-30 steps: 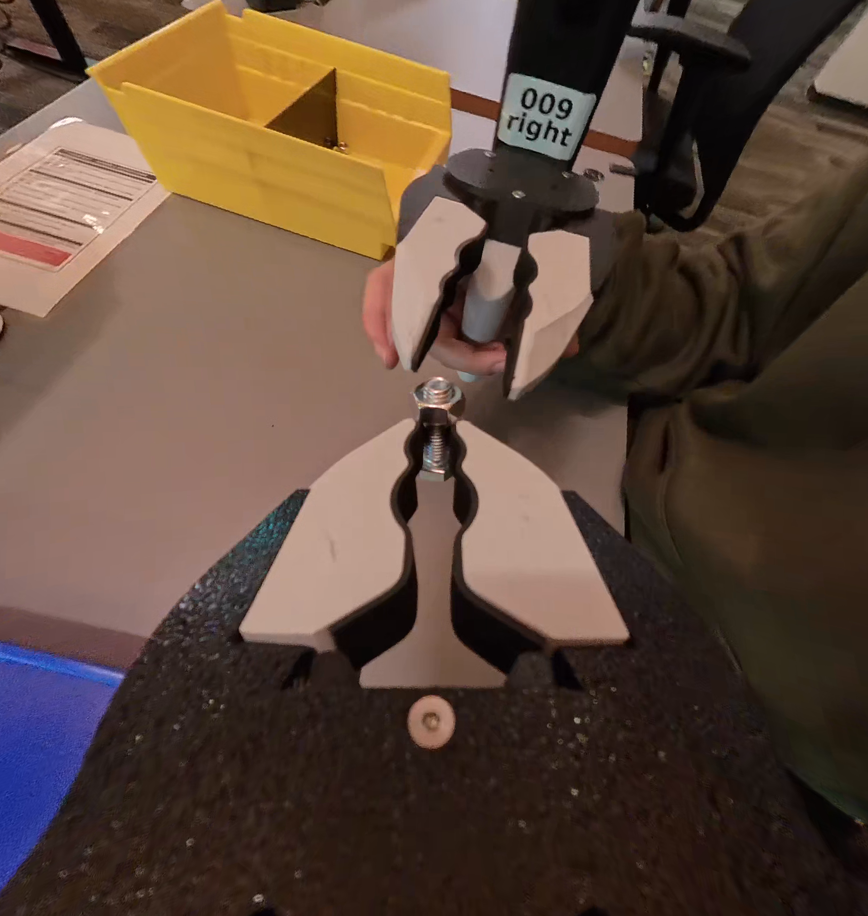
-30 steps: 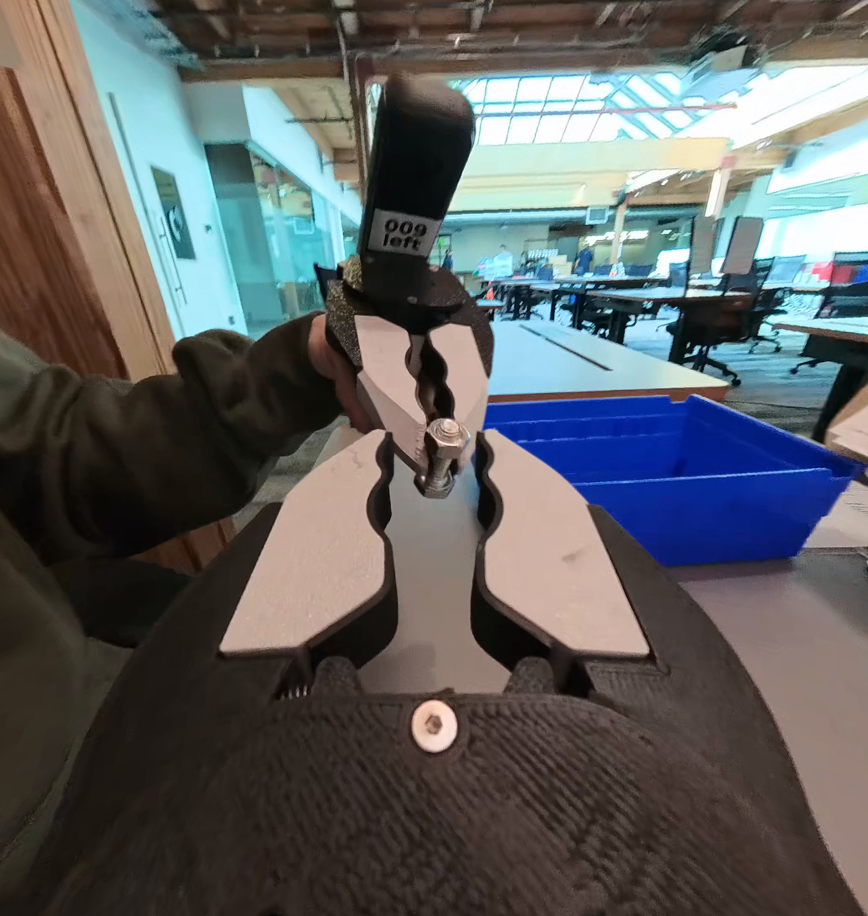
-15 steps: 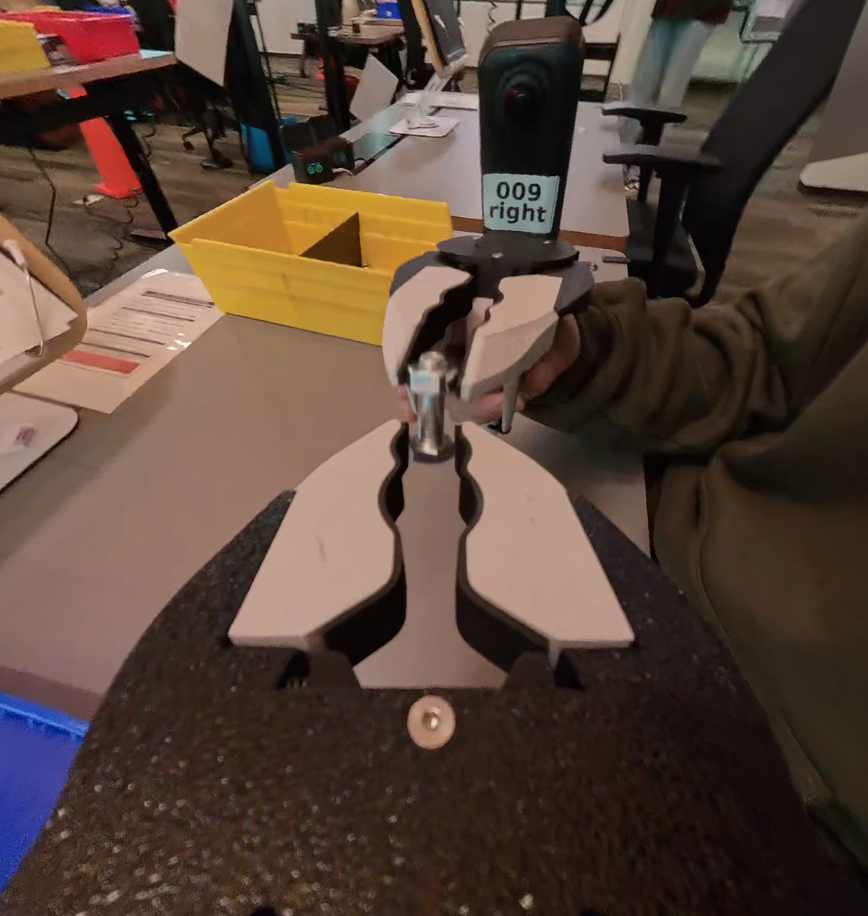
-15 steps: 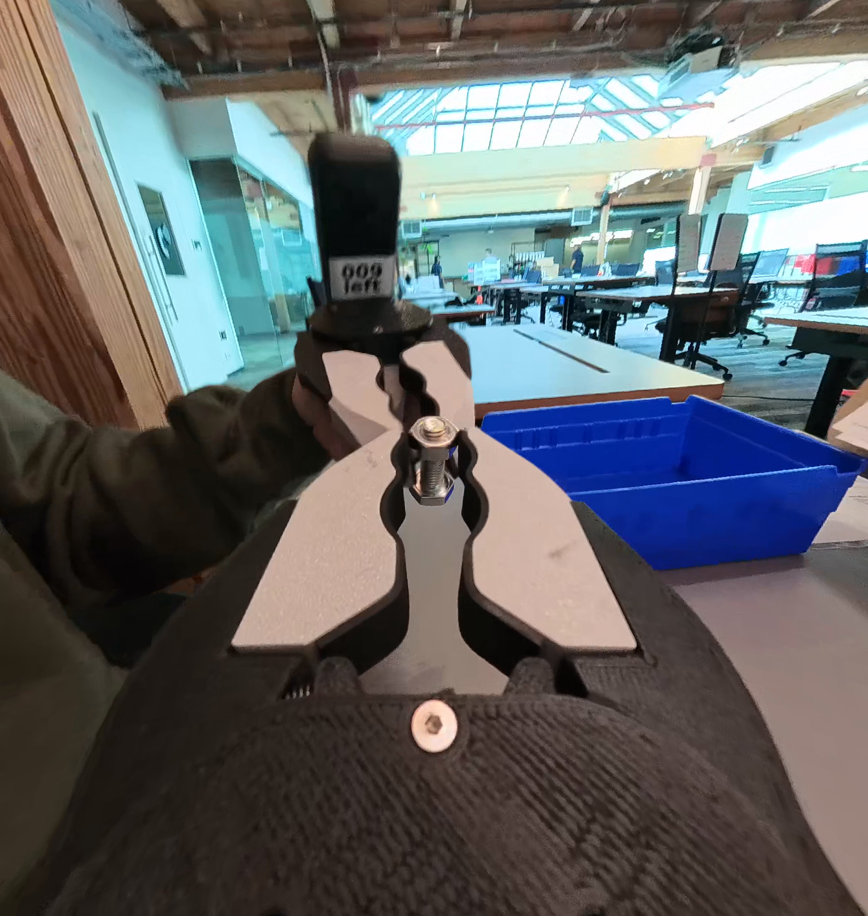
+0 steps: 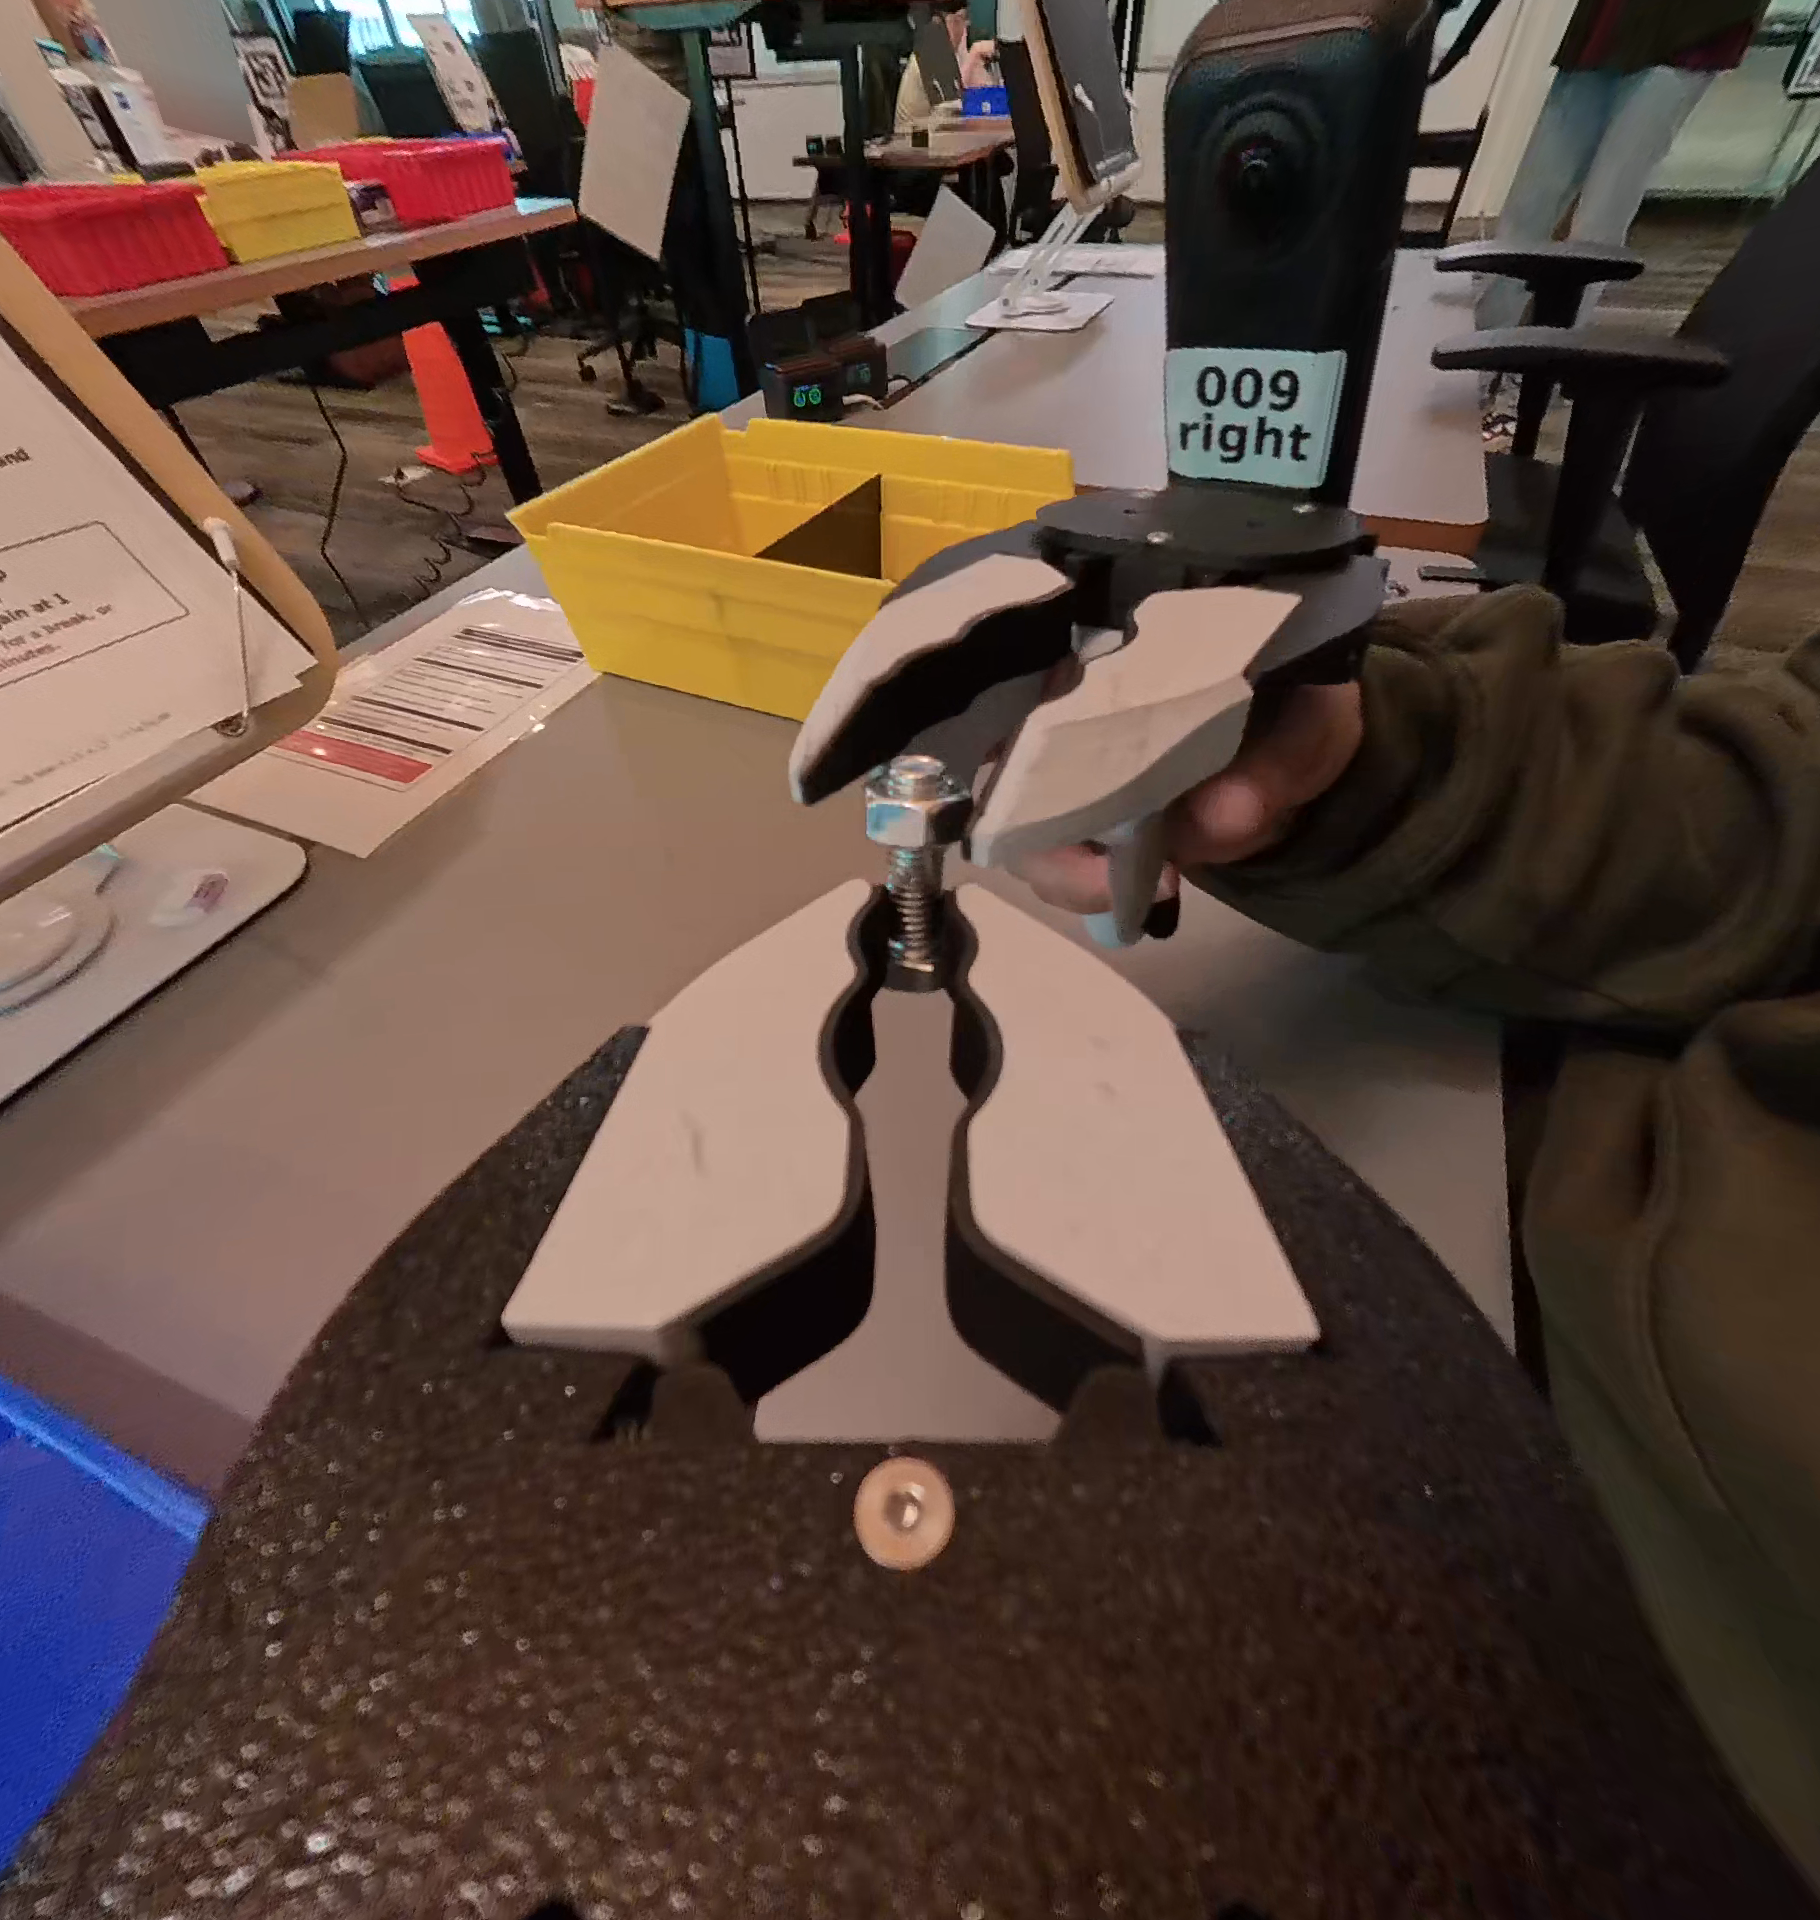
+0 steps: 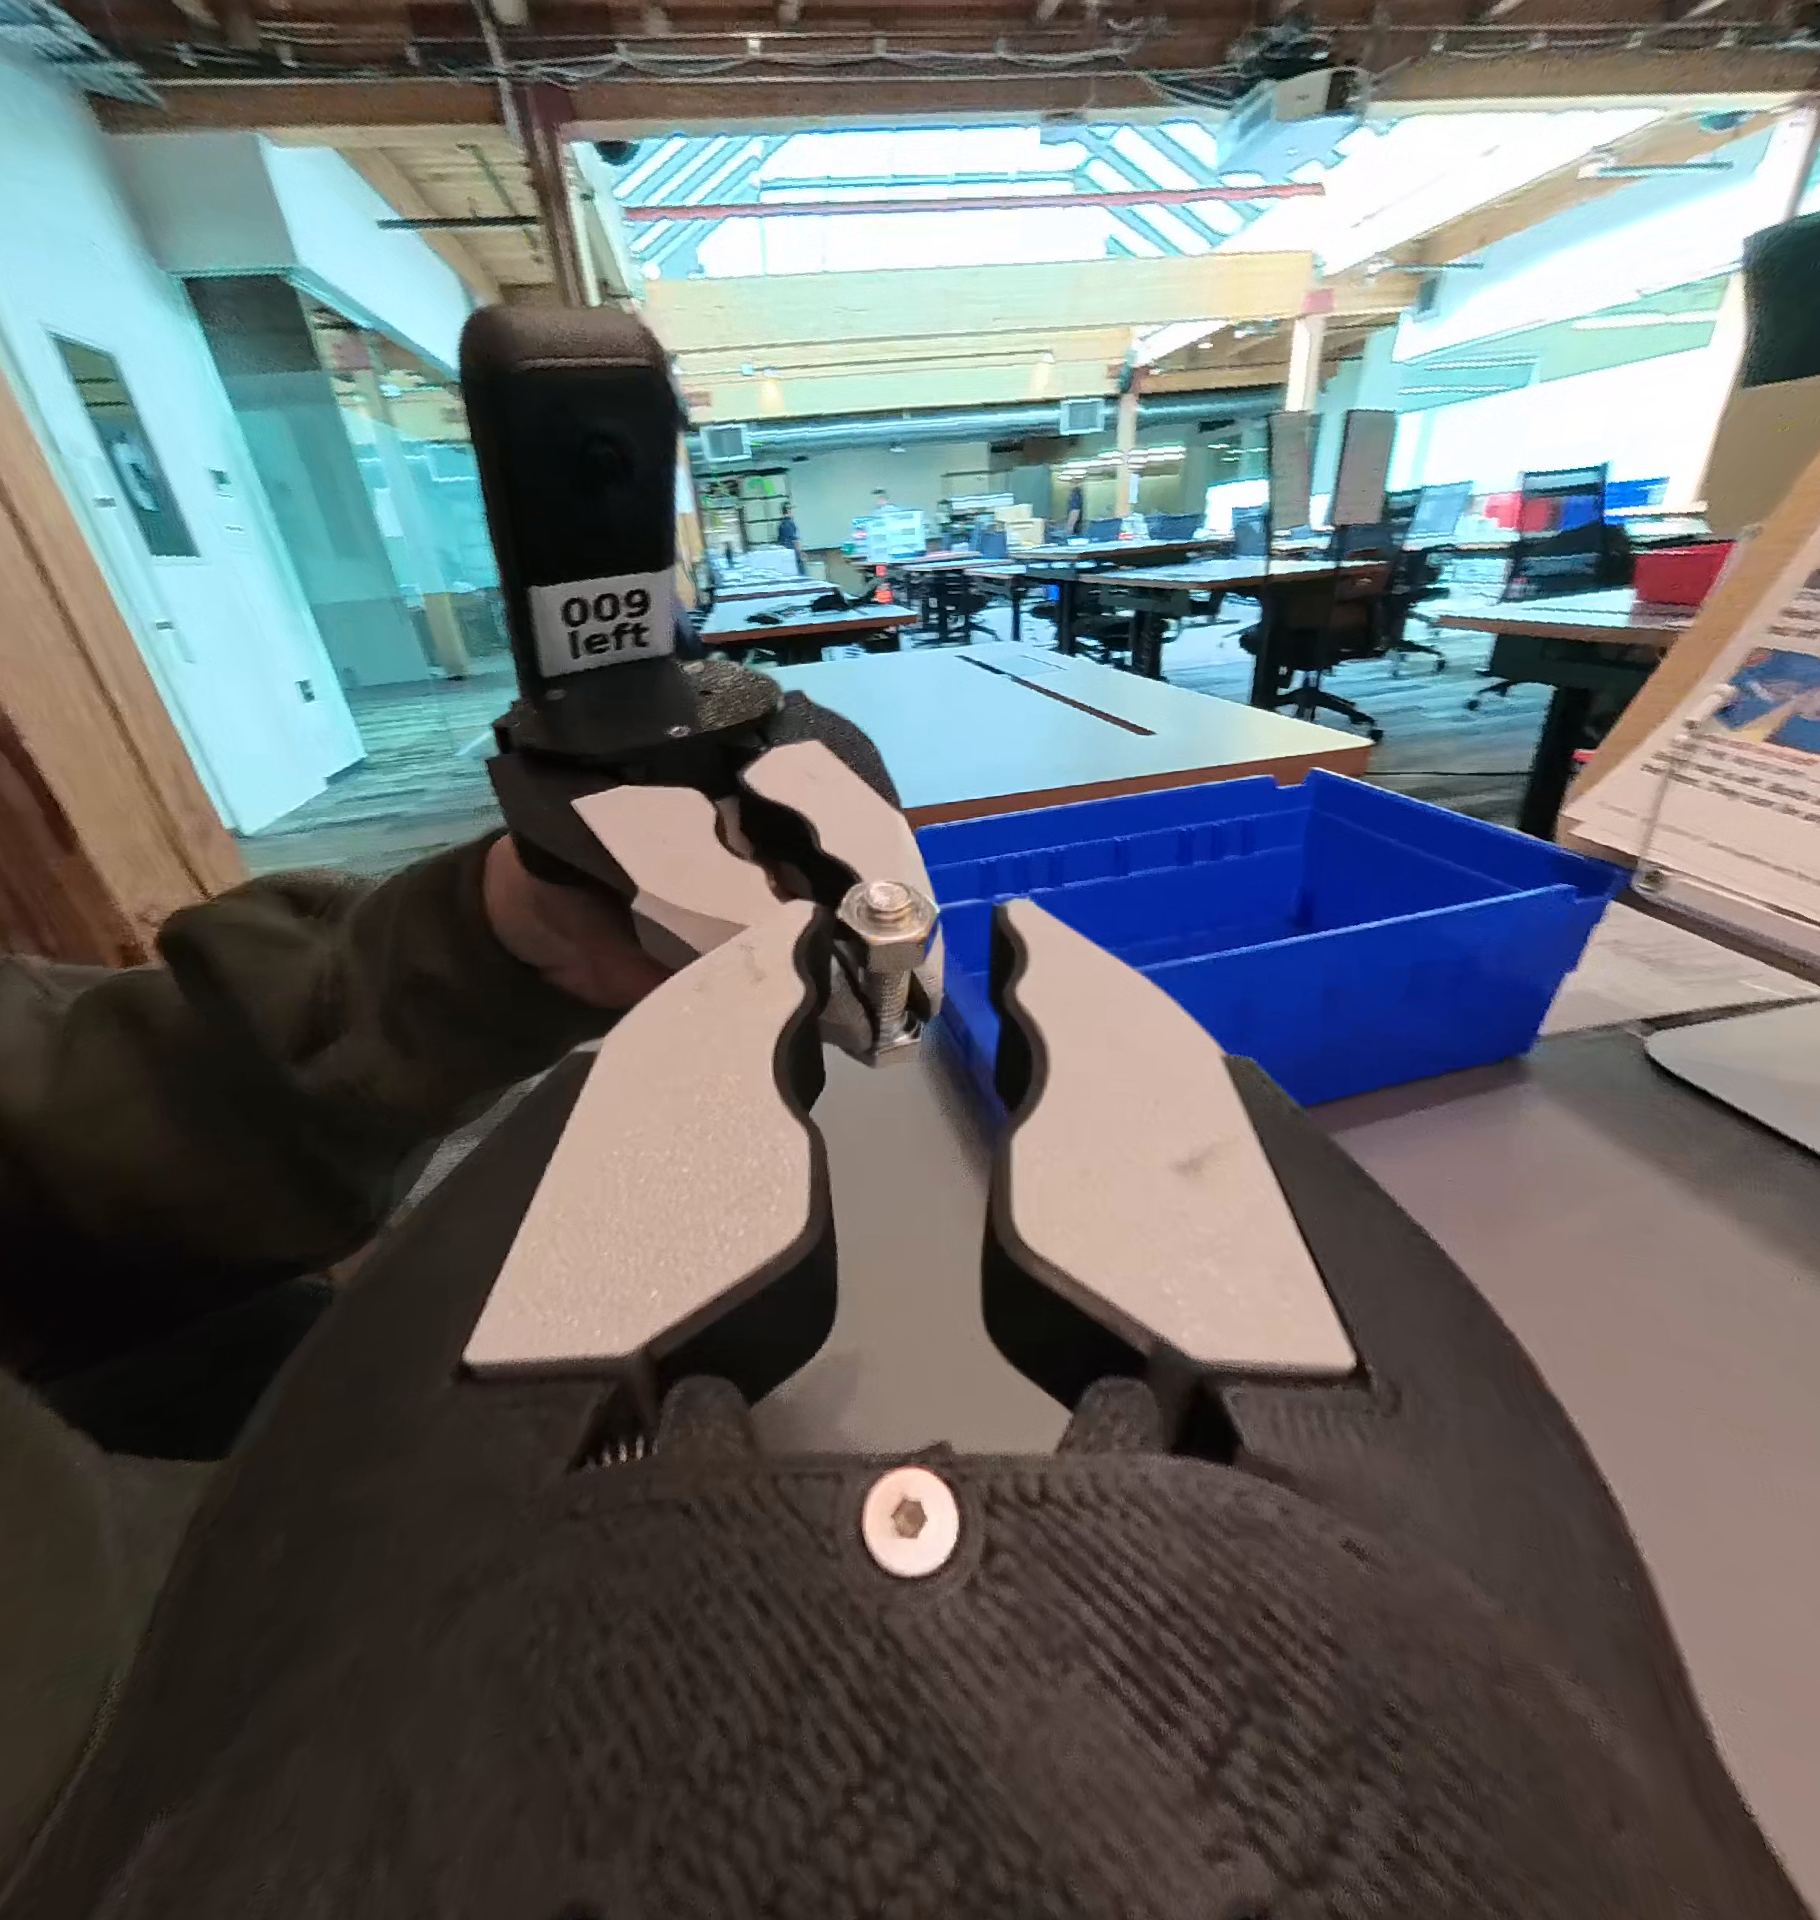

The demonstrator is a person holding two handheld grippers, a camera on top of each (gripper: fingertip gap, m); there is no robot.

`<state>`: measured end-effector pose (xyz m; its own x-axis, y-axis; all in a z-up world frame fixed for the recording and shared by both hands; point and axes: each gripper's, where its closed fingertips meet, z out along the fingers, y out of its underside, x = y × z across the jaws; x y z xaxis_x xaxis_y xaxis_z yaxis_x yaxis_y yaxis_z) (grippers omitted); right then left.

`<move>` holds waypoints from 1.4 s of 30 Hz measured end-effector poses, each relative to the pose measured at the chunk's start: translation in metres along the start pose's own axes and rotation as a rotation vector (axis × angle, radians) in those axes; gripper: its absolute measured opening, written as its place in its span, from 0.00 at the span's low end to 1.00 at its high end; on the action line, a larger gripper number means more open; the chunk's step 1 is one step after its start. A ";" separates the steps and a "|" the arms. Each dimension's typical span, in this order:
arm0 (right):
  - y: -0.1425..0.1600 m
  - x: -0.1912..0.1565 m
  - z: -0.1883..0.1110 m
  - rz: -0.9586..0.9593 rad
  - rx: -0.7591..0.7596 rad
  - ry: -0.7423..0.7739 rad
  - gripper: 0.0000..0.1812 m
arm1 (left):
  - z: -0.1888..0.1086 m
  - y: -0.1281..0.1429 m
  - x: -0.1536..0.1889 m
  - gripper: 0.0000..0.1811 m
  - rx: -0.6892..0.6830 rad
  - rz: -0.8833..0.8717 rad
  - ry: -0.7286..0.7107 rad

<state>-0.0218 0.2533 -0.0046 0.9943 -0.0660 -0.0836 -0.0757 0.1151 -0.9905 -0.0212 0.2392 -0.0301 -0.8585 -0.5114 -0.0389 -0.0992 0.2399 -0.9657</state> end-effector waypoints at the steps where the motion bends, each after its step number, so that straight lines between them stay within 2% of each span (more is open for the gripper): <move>1: 0.001 0.000 0.000 -0.006 -0.011 0.010 0.16 | 0.002 -0.001 0.002 0.05 0.013 0.005 -0.002; 5: -0.001 0.010 -0.009 -0.033 -0.017 0.060 0.21 | 0.002 -0.009 -0.001 0.05 0.117 -0.035 -0.021; 6: -0.003 0.018 -0.015 -0.007 -0.004 0.085 0.20 | -0.002 -0.015 -0.001 0.05 0.176 -0.060 -0.006; 7: -0.006 0.036 -0.026 0.027 0.031 0.163 0.12 | -0.005 -0.019 -0.002 0.05 0.218 -0.081 0.004; 8: -0.011 0.052 -0.037 0.078 0.081 0.231 0.13 | -0.006 -0.018 -0.005 0.05 0.225 -0.090 -0.005; 9: -0.014 0.053 -0.043 0.126 0.111 0.203 0.14 | -0.004 -0.014 -0.007 0.05 0.213 -0.085 -0.021; 12: -0.019 0.025 -0.035 0.132 0.103 0.069 0.18 | 0.006 -0.009 -0.004 0.05 0.212 -0.069 -0.021; 16: -0.012 0.003 -0.012 0.081 0.054 0.043 0.18 | 0.020 -0.009 0.004 0.05 0.248 -0.061 -0.014; 17: -0.008 0.006 -0.010 0.086 0.037 0.059 0.17 | 0.020 -0.011 0.003 0.05 0.267 -0.066 -0.027; 20: -0.004 0.023 -0.021 0.113 0.023 0.107 0.23 | 0.014 -0.010 -0.005 0.05 0.308 -0.093 -0.067; 21: -0.003 0.038 -0.029 0.140 0.025 0.180 0.12 | 0.009 -0.013 -0.005 0.05 0.341 -0.101 -0.056; 22: -0.004 0.054 -0.039 0.146 0.054 0.262 0.12 | 0.006 -0.013 -0.007 0.05 0.348 -0.114 -0.059; 23: -0.005 0.057 -0.043 0.164 0.071 0.261 0.16 | 0.006 -0.011 -0.009 0.05 0.337 -0.114 -0.069; 25: -0.010 0.041 -0.040 0.201 0.090 0.155 0.17 | 0.009 -0.010 -0.009 0.05 0.327 -0.109 -0.066; 27: -0.014 0.020 -0.029 0.148 0.098 0.084 0.18 | 0.013 -0.011 -0.006 0.05 0.330 -0.113 -0.054; 30: -0.010 0.007 -0.012 0.082 0.041 0.070 0.18 | 0.020 -0.012 -0.001 0.05 0.328 -0.100 -0.040; 32: -0.009 0.012 -0.011 0.079 0.046 0.112 0.16 | 0.020 -0.013 -0.001 0.05 0.332 -0.095 -0.056; 35: -0.010 0.019 -0.019 0.126 0.067 0.098 0.19 | 0.014 -0.014 -0.005 0.05 0.353 -0.103 -0.075; 36: -0.009 0.030 -0.025 0.139 0.071 0.153 0.11 | 0.011 -0.016 -0.005 0.05 0.373 -0.101 -0.065; 37: -0.009 0.046 -0.033 0.132 0.081 0.243 0.08 | 0.008 -0.016 -0.005 0.05 0.379 -0.106 -0.069; 38: -0.009 0.053 -0.039 0.135 0.091 0.271 0.10 | 0.008 -0.015 -0.006 0.05 0.368 -0.099 -0.078; 42: -0.020 0.029 -0.034 0.158 0.130 0.125 0.15 | 0.014 -0.012 -0.003 0.05 0.341 -0.090 -0.066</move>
<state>0.0054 0.2154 0.0087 0.9532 -0.1586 -0.2575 -0.2113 0.2600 -0.9422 -0.0108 0.2265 -0.0222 -0.8183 -0.5730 0.0442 0.0106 -0.0920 -0.9957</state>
